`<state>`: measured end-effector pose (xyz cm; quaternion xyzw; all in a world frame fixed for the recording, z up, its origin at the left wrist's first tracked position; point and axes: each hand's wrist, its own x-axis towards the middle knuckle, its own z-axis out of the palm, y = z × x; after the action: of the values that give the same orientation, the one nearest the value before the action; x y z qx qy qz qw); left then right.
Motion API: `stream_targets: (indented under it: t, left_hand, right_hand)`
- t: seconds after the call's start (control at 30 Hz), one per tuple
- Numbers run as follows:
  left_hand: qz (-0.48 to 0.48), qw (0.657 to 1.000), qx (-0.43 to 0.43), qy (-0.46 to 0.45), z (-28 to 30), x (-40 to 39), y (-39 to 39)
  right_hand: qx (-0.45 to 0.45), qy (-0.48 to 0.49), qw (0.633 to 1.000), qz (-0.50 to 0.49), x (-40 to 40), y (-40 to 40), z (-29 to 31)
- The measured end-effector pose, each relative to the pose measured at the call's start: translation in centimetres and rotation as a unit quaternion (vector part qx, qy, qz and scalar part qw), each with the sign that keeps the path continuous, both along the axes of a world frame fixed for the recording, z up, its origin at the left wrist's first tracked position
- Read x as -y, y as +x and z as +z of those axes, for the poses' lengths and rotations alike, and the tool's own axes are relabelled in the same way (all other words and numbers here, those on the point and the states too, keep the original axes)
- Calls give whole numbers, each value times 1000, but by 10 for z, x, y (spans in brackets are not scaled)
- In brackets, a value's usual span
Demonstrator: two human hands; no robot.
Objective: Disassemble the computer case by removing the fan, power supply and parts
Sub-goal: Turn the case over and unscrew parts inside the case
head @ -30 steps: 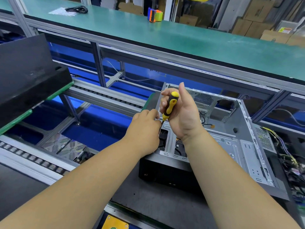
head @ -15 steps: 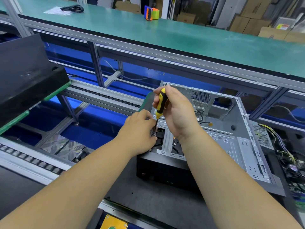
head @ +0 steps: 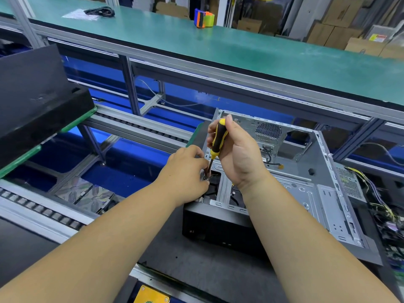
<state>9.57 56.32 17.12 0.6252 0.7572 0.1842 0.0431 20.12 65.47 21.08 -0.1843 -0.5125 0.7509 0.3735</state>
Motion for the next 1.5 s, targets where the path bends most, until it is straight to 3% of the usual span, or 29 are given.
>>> stream_targets:
  t: [0.33,0.63,0.83,1.07,1.37,1.5]
  left_hand:
    - [-3,1000,1,3,1,-1,0]
    - [0,997,-80,19,2,-5,7]
    - [-5,994,-110,13,1,-7,9]
    - [-12,991,-130,26,1,-10,11]
    - [-5,998,25,59,11,-12,14]
    - [18,968,244,56,21,-12,33]
  right_hand:
    - [-18,-38,999,18,4,-6,4]
    - [14,15,1000,5,3,-2,2]
    - [76,62,992,-78,-4,6,-1]
    - [42,66,993,-85,-5,10,3]
    - [-116,-28,990,-79,-9,33,31]
    - [-103,50,990,-85,-18,64,46]
